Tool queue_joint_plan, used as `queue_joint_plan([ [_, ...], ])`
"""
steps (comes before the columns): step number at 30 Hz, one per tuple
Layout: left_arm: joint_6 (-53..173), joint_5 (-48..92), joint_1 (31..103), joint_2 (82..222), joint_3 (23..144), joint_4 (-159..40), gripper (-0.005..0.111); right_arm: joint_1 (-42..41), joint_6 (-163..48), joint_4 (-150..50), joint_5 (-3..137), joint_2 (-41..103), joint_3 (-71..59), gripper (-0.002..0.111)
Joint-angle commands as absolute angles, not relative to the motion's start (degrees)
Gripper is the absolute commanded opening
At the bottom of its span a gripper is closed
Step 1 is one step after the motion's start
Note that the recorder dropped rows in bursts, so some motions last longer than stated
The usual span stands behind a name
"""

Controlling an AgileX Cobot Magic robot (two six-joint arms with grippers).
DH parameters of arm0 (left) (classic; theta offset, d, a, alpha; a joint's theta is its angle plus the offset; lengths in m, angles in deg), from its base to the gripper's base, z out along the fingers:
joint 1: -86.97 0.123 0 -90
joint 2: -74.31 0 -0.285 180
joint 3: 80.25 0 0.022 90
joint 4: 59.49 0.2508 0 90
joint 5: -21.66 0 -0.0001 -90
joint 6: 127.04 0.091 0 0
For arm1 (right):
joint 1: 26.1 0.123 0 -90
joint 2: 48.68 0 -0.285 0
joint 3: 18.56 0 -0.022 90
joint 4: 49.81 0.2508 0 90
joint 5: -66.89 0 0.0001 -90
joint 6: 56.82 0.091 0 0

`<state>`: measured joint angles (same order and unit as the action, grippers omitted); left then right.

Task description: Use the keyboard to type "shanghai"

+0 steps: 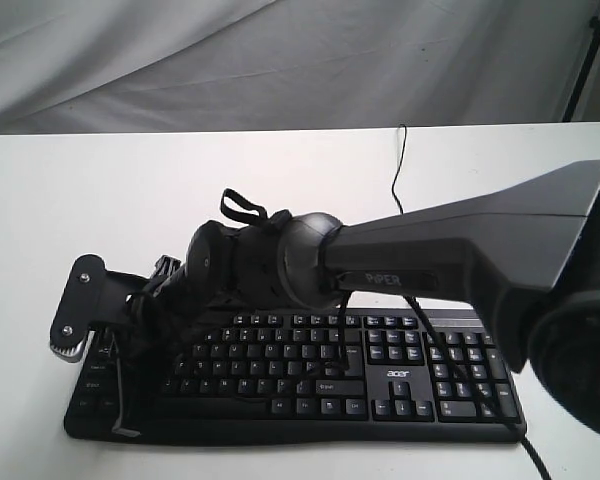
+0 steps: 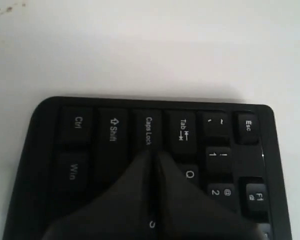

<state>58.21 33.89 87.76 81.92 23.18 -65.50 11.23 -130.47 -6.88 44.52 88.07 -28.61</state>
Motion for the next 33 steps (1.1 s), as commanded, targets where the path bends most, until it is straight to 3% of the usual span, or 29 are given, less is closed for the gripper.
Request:
queue_joint_plan([
  [1,58.14,33.89,87.53,82.1,23.15,-65.73,0.001,11.07,-131.01,-7.29,44.25,85.29,-28.79,0.0],
  [11,58.14,33.89,87.53,82.1,23.15,-65.73,0.001,10.31,-130.53,-9.63,41.79,82.1,-28.01,0.0],
  [21,58.14,33.89,87.53,82.1,23.15,-65.73,0.001,5.28,-133.46,-10.72,40.7,72.02,-15.48,0.0],
  [33,58.14,33.89,87.53,82.1,23.15,-65.73,0.001,0.62,-144.68,2.02,36.52,72.02,-9.63,0.0],
])
